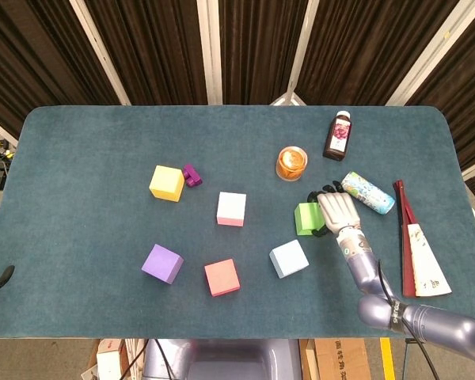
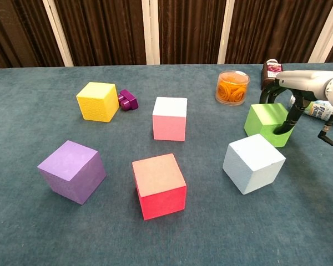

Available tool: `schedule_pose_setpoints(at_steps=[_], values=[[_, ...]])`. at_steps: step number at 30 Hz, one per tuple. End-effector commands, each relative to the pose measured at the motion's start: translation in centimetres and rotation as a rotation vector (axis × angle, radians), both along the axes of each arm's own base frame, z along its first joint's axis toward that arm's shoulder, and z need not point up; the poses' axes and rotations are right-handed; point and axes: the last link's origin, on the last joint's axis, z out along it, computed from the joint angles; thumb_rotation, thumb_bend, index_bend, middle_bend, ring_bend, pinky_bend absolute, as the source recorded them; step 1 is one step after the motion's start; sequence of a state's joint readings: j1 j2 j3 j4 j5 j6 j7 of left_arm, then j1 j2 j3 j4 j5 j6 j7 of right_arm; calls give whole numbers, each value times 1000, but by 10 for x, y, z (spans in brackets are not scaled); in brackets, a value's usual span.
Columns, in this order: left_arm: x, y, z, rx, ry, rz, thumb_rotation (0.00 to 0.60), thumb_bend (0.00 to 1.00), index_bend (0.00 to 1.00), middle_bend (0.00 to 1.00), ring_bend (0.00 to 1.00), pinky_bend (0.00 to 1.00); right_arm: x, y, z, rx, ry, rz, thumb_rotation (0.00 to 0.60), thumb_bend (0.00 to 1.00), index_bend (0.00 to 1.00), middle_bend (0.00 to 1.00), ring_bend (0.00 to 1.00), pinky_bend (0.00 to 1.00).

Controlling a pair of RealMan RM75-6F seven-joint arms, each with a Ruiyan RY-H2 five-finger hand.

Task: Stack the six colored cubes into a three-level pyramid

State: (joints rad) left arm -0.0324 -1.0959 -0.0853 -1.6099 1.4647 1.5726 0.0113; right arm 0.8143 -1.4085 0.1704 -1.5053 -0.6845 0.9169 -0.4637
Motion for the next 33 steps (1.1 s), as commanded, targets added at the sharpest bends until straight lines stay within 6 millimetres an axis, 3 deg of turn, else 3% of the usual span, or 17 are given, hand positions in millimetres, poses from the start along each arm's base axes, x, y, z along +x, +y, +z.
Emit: schedule_pose_setpoints(at_steps=[1,14,21,33], values=[[0,0,0,1,-1,2,600,306,81,0,0,0,0,0,0,-2,0,2,600,168,398,384,176,0],[0,1,1,5,-8,3,600,306,103,0,0,0,17,-1,5,-18,13,29,600,191,410,387,186,0],[-2,2,1,6,-7,16,600,306,109,0,0,0,55,-3,5,-45,36,23,600,198,437,406,205,0],[-4,3,8,62,-7,22,600,306,119,0,0,0,114,-6,-21,-48,22,-48,600,198,437,406,206,0]])
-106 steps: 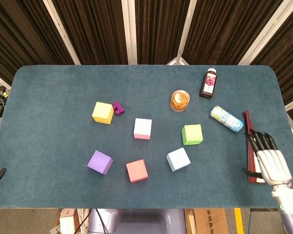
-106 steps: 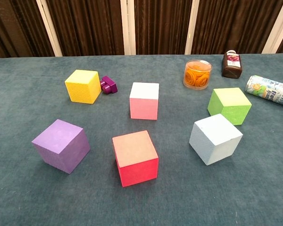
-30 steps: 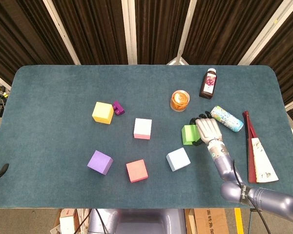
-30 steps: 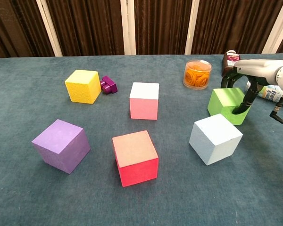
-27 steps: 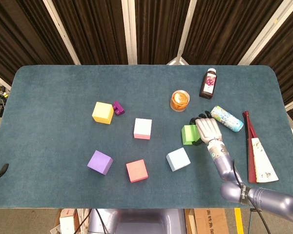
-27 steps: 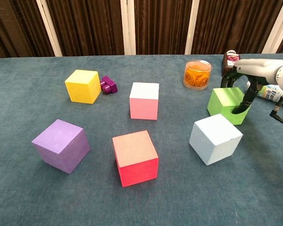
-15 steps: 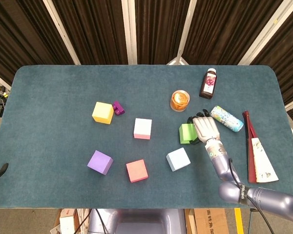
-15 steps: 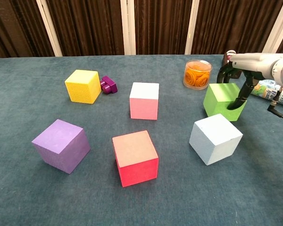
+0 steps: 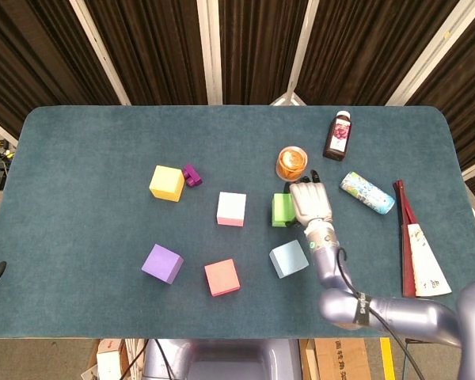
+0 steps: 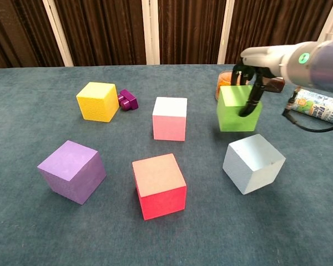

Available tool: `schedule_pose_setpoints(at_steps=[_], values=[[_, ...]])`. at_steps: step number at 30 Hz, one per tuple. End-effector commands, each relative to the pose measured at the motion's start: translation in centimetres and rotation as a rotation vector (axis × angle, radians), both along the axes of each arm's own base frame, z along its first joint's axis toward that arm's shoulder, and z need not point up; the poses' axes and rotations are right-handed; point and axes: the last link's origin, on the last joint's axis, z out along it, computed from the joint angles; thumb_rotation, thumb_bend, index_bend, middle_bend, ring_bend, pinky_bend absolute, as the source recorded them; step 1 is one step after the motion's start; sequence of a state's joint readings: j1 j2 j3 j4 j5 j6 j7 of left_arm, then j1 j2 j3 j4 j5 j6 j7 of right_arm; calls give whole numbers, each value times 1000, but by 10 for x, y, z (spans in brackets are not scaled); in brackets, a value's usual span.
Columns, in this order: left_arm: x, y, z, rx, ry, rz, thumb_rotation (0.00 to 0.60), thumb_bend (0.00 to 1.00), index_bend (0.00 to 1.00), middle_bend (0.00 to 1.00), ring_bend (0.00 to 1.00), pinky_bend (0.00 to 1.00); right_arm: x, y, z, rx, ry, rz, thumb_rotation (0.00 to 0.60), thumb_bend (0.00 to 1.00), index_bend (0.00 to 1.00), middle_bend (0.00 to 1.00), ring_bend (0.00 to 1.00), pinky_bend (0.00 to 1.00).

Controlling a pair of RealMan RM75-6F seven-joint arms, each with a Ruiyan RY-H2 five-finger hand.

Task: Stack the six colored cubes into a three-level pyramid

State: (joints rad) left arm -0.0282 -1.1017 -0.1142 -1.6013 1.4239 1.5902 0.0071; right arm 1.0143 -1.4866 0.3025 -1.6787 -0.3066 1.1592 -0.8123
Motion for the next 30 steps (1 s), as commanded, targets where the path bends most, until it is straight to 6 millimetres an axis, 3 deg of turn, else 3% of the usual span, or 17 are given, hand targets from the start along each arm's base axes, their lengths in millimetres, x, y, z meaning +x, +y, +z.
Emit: schedule_pose_setpoints(at_steps=[1,12,30], values=[[0,0,1,3,-4,1,600,306,119,0,0,0,21,-3,-11,-2,-2,-26,600,198,437,406,206,0],[-1,-2,6,22,-13,2,600,307,120,0,0,0,41,-13,-32,-6,-20,-106,600,210,437,406,206,0],[-2,0,6,26,-10,12,600,306,121,0,0,0,38,-17,-41,10,-35,-106,600,225,437,406,206,0]])
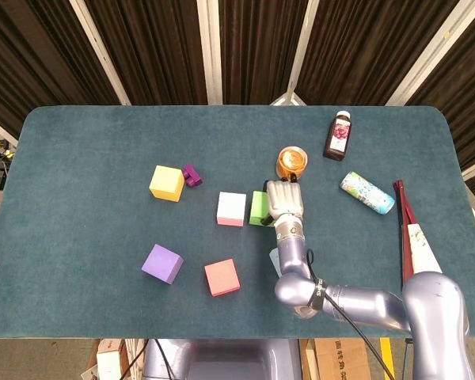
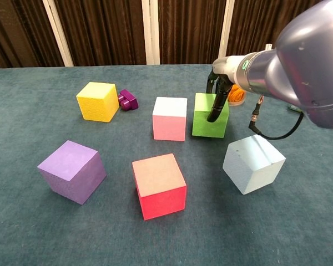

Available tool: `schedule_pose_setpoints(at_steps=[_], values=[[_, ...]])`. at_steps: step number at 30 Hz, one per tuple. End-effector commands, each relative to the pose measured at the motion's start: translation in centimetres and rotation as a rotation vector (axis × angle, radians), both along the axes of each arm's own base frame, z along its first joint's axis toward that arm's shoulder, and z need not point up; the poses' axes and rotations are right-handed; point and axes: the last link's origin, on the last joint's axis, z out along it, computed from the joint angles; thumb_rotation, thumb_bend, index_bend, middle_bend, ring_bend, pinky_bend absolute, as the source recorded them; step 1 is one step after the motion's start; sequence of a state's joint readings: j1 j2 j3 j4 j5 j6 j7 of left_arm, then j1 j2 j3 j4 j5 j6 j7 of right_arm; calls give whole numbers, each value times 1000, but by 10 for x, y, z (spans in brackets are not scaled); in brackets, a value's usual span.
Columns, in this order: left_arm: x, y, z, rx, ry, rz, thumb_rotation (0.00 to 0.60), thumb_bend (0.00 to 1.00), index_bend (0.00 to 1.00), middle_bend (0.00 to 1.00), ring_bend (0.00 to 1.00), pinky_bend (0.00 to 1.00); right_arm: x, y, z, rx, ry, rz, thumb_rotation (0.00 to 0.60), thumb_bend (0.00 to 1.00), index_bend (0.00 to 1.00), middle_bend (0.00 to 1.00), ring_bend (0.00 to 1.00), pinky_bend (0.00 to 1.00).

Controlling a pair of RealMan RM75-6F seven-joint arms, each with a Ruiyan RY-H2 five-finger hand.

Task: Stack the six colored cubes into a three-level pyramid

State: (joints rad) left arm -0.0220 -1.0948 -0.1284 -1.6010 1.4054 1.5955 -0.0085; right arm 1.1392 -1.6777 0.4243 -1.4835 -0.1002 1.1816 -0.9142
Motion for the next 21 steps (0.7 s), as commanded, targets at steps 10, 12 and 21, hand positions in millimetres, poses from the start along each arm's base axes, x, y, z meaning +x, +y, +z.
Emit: schedule_pose_setpoints(at_steps=[10,12,21], values=[[0,0,0,0,-2,2,600,306,121,0,0,0,4,6,-3,16,-3,22,600,225,436,406,206,0],[0,0,0,1,-4,0,600,306,121,0,0,0,4,6,-4,15,-4,23,600,225,436,406,206,0],[0,0,1,4,-5,2,600,306,121,0,0,0,5,6,-9,2,-4,18,600,226,437,406,206,0]])
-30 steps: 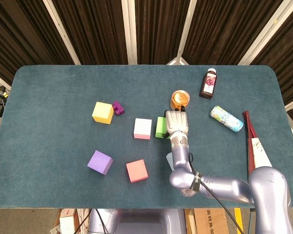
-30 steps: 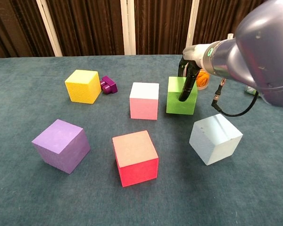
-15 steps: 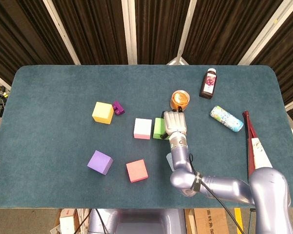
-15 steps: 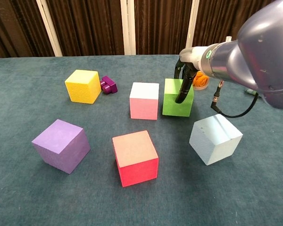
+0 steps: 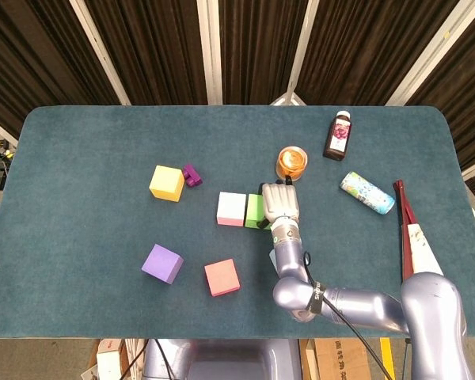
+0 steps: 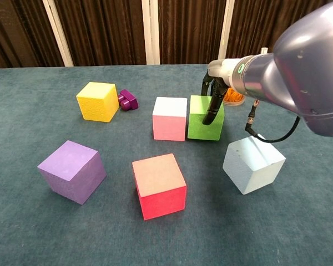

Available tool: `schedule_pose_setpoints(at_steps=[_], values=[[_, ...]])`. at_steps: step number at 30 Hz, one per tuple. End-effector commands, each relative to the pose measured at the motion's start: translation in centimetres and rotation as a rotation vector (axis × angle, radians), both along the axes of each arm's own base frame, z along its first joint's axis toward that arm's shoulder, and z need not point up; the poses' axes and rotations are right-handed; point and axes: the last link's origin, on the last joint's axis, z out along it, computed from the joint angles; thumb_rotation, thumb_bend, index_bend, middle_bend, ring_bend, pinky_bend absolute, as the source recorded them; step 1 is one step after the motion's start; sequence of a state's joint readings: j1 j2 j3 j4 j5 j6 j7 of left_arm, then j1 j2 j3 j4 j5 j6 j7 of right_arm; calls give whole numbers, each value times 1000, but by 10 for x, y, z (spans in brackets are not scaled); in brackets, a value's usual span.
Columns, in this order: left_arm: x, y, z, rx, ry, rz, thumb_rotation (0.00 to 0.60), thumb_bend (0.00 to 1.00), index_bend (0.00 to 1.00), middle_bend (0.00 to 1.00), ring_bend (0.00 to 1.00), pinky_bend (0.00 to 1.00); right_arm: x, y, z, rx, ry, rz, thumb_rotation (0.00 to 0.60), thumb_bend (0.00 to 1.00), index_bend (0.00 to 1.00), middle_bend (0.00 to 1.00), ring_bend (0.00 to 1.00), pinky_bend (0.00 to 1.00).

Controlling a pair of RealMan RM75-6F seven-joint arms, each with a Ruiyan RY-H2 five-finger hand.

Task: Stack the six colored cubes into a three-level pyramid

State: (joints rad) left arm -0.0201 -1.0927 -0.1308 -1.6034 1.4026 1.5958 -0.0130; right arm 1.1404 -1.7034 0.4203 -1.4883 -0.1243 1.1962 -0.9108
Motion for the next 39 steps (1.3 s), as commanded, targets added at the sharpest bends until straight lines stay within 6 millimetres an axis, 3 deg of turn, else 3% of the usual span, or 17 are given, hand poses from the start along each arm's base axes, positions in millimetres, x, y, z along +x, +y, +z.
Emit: schedule_pose_setpoints(at_steps=[1,39], values=[[0,0,0,1,-1,-1,600,306,121,0,0,0,0,-1,-1,-7,2,-1,600,226,437,406,206,0],[-1,1,0,11,2,9,600,306,121,0,0,0,-3,0,-14,-19,0,-8,600,225,437,406,206,0]])
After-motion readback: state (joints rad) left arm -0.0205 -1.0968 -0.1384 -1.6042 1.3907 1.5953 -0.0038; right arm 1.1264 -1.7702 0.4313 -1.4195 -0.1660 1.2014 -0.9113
